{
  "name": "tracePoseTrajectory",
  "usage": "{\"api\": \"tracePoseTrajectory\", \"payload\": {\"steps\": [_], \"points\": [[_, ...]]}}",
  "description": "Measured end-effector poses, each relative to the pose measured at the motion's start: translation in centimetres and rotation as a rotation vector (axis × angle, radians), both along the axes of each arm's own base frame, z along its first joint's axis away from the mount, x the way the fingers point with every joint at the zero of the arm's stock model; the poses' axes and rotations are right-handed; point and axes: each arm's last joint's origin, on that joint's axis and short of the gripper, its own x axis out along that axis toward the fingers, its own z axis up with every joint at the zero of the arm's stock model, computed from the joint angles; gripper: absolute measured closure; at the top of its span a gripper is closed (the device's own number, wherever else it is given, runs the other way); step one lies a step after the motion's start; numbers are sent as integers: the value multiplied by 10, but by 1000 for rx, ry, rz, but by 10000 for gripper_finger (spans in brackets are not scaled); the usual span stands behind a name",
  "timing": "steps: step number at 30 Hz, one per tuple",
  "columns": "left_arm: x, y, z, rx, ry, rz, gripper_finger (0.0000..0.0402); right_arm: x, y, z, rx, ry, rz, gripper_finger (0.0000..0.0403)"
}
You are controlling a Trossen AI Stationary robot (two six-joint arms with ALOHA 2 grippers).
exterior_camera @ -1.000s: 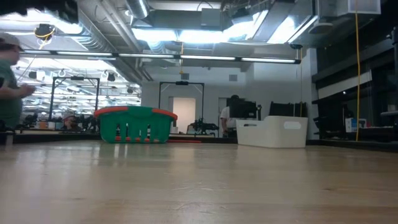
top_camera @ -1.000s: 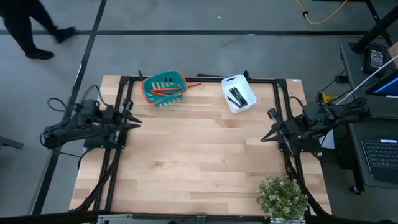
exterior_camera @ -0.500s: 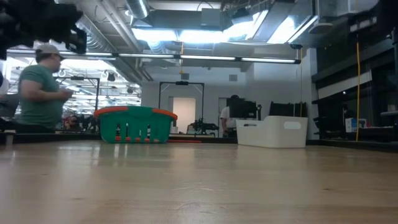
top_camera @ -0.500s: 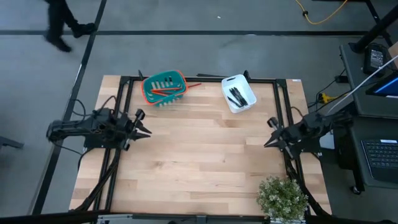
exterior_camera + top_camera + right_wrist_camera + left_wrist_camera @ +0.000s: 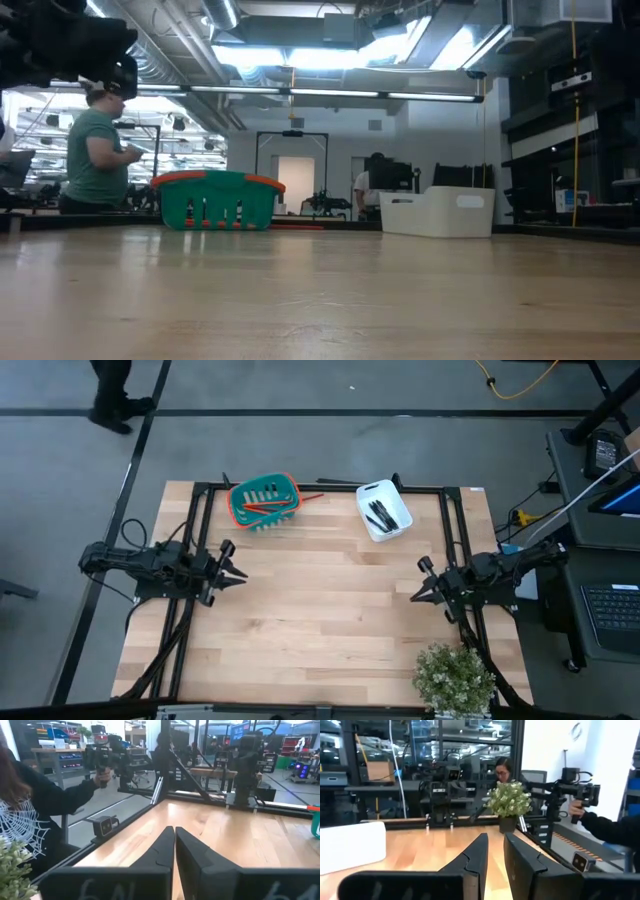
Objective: Sort pens & pencils
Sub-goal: Return to Home Position
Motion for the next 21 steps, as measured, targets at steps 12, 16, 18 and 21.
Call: {"api": "tracePoseTrajectory", "payload": {"steps": [12, 16, 18, 21], "points": [[1, 0, -10, 7, 108, 43, 345, 2, -4, -1, 4, 13, -150, 385], [1, 1, -11, 5, 111, 69, 345, 2, -4, -1, -5, 11, -156, 385], [1, 1, -11, 5, 111, 70, 345, 2, -4, -1, -22, 6, -156, 385], [1, 1, -11, 5, 111, 70, 345, 2, -4, -1, -39, 1, -157, 385]]}}
